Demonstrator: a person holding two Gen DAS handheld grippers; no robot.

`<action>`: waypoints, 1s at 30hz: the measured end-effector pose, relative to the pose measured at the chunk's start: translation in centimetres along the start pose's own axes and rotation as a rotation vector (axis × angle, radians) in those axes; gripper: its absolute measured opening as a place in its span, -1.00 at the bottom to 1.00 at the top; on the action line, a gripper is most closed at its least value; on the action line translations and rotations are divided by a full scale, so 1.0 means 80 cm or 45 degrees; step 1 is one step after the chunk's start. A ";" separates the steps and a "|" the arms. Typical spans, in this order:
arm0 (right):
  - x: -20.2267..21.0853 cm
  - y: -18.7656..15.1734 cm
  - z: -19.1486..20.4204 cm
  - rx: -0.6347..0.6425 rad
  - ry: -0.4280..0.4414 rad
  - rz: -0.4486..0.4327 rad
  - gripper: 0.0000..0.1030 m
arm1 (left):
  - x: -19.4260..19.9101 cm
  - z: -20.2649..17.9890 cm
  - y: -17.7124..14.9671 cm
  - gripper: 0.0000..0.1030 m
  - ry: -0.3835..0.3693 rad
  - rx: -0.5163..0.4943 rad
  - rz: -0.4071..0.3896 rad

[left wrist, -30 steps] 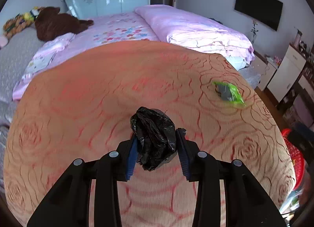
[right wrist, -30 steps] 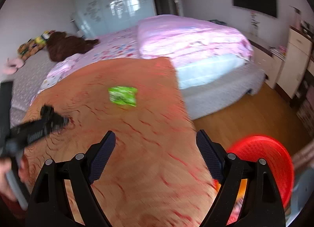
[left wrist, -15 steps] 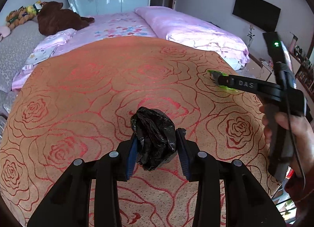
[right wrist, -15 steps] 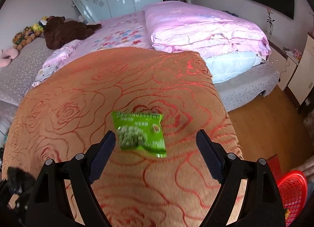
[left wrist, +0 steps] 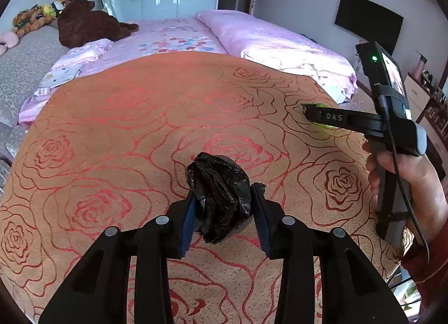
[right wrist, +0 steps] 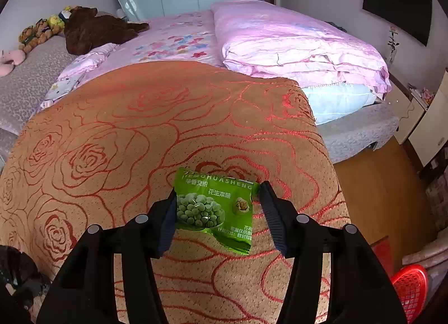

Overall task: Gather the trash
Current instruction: 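Grasp the green snack packet with the right tool while the left tool holds the black bag, then carry the black bag and green packet with both tools over the red wastebasket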

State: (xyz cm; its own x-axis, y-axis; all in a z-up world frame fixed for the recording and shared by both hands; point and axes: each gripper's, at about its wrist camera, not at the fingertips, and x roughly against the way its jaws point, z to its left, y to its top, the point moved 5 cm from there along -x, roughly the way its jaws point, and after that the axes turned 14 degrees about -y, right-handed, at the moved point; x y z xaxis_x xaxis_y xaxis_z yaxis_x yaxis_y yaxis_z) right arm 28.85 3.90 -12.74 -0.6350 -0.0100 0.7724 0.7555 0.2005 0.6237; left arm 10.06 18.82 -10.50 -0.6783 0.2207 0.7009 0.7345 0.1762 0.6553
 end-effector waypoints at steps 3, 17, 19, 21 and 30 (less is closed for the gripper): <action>0.013 -0.009 -0.004 -0.022 0.035 -0.013 0.03 | 0.004 -0.001 0.000 -0.31 0.007 0.005 -0.007; 0.152 -0.077 -0.054 -0.091 0.099 -0.201 0.03 | 0.036 -0.046 0.000 -0.31 -0.015 -0.079 -0.064; 0.176 -0.083 -0.069 -0.108 0.081 -0.243 0.03 | 0.041 -0.056 0.000 -0.31 -0.027 -0.091 -0.073; 0.192 -0.085 -0.080 -0.124 0.070 -0.269 0.03 | 0.047 -0.065 0.000 -0.31 -0.045 -0.103 -0.085; 0.244 -0.107 -0.129 -0.191 0.012 -0.328 0.03 | 0.064 -0.106 0.004 -0.31 -0.098 -0.178 -0.129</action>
State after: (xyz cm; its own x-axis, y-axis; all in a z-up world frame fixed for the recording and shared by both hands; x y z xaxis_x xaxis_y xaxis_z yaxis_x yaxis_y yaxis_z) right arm 11.65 -8.11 -1.78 -0.8081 -0.0507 0.5868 0.5853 0.0432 0.8097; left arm 6.67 11.85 -4.35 -0.7412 0.2822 0.6091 0.6486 0.0672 0.7582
